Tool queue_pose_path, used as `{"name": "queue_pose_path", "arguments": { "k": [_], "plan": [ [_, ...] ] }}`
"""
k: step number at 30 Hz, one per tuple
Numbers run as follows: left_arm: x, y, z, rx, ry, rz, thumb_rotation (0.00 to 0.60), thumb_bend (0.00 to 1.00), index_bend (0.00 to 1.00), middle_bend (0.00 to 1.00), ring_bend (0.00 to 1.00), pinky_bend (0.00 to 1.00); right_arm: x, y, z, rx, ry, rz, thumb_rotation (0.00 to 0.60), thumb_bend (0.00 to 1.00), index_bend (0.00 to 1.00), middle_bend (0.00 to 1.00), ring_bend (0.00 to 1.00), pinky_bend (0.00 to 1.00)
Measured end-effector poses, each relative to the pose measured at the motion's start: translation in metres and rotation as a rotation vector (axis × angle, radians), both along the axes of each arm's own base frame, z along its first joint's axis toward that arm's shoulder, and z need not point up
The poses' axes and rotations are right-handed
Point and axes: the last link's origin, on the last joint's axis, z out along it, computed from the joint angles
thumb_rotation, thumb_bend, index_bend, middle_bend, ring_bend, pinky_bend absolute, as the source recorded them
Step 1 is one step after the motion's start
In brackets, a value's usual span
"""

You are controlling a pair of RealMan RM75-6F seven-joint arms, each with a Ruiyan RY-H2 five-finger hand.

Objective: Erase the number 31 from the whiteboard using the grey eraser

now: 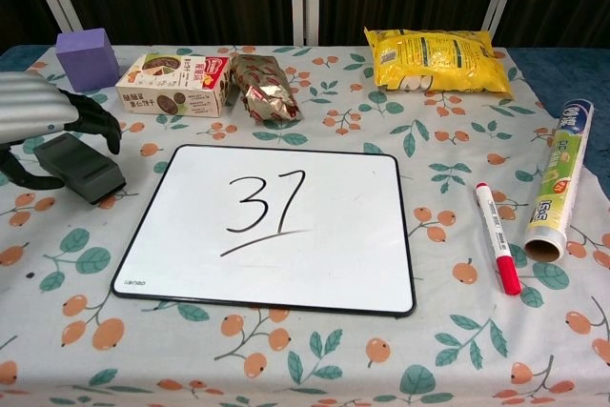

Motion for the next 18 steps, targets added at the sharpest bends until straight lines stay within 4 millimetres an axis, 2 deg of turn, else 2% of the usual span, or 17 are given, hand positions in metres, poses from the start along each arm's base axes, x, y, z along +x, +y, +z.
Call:
{"name": "queue_pose_path", "arguments": {
  "k": [14,18],
  "plan": [
    [-0.0007,0.0005,-0.0039,-0.006,-0.005,0.007,0.6,0.3,0.36,0.29,0.26,0.42,0.0025,-0.0036,0.0011,-0.015,0.007,0.003,0.6,0.19,0.0,0.0,0.0,0.0],
    [-0.0015,0.0014,-0.0038,0.001,-0.01,0.01,0.6,0.3,0.4,0.34,0.29,0.45,0.0026,-0.0043,0.0001,-0.011,0.006,0.002,0.6,0.19,0.0,0.0,0.0,0.0]
  ]
}}
